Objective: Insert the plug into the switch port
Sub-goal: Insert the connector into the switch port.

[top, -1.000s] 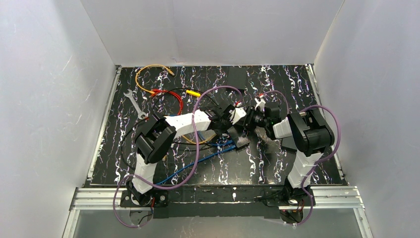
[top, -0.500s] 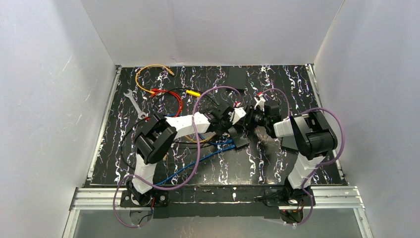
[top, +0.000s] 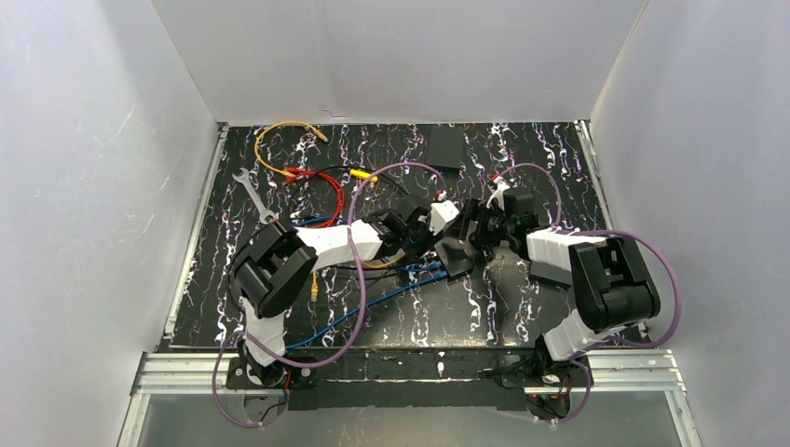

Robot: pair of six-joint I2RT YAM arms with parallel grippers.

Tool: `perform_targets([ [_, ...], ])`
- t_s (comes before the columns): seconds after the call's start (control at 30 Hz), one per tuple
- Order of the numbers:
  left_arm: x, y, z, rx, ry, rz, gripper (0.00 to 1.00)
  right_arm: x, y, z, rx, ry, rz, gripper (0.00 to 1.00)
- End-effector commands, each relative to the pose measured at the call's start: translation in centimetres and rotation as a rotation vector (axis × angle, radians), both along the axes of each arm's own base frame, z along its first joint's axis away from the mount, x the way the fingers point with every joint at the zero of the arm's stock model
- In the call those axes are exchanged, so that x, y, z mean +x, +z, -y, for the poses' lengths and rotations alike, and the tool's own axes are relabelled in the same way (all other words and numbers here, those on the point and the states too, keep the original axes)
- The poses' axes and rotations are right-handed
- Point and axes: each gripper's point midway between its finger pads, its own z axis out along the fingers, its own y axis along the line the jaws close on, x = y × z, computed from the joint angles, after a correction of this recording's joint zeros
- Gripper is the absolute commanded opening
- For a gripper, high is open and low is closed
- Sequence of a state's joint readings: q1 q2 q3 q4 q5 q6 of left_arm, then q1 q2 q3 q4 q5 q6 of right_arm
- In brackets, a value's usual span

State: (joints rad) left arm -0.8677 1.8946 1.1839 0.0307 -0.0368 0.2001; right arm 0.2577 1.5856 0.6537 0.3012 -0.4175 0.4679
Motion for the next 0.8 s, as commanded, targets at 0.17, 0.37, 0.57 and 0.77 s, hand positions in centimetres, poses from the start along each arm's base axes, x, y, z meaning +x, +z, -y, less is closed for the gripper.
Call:
perform_targets([
  [0.17,0.0,8.4,-2.7,-0.119,0.125,0.122,0.69,-1.1,1.2,2.5,-0.230,-0.004,0.041,1.00],
  [0.37,-1.5,13.5,-8.4,-0.124,0.378,0.131,0.98,-2.4,1.8,1.1,-0.399,0.051,0.084,1.00],
  [0.57,-5.2,17.3,-13.8,-0.187,0.582,0.078,0.98,-1.9,2.1,-0.3,-0.542,0.065,0.120,1.00],
  [0.77,-9.4,19.3,-19.5,-0.167,0.626,0.079,0.98,-1.6,1.1,-2.3,-0.627,0.112,0.113,1.00],
])
